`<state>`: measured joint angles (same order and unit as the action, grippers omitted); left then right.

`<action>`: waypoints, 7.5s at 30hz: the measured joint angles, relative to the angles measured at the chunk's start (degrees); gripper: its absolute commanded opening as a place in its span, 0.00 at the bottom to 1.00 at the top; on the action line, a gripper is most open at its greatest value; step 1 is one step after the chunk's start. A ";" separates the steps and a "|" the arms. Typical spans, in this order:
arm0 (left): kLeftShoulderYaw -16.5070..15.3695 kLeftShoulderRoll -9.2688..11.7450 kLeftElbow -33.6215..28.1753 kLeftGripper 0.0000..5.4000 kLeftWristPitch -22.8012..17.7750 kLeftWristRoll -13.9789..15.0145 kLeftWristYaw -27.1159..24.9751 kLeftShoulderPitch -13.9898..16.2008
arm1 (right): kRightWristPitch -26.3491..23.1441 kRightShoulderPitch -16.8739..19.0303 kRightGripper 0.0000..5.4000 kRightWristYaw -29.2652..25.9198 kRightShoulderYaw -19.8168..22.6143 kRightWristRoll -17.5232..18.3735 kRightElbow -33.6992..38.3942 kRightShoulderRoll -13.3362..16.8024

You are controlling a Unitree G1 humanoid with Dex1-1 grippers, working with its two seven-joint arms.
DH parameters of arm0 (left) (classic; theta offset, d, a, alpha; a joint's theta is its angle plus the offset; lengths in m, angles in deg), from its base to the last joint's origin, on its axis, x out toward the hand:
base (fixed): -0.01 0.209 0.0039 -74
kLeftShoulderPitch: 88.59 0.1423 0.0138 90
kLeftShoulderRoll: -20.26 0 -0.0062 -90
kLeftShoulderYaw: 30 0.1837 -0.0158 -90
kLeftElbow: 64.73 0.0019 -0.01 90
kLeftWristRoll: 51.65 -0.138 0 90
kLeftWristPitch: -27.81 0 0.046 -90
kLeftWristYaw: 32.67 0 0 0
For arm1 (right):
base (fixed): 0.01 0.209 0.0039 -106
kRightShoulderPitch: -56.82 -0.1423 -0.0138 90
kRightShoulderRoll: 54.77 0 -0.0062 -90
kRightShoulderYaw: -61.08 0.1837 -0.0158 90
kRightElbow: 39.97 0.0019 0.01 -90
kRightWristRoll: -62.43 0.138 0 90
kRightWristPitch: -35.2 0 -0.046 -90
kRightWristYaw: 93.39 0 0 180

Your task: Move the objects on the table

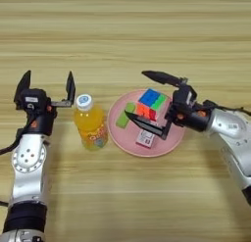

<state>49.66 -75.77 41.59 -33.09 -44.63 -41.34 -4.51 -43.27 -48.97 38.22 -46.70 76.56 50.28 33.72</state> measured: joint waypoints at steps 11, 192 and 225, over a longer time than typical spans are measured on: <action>0.14 -0.22 -0.02 1.00 0.09 -0.16 0.18 0.01 | -1.36 -3.09 1.00 -2.36 -5.83 -4.11 -5.83 -3.41; 16.30 3.95 -23.21 0.65 -24.77 18.22 -33.53 -0.70 | -13.63 -0.06 0.62 11.46 -1.25 -6.10 6.61 -4.19; 12.84 3.53 -12.97 0.65 -18.68 13.16 -30.16 -5.18 | -12.78 0.80 1.00 11.12 -1.10 -6.55 7.04 -3.99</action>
<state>62.50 -72.24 28.63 -51.76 -31.48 -71.50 -9.69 -56.05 -48.17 49.34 -47.80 70.00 57.32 29.73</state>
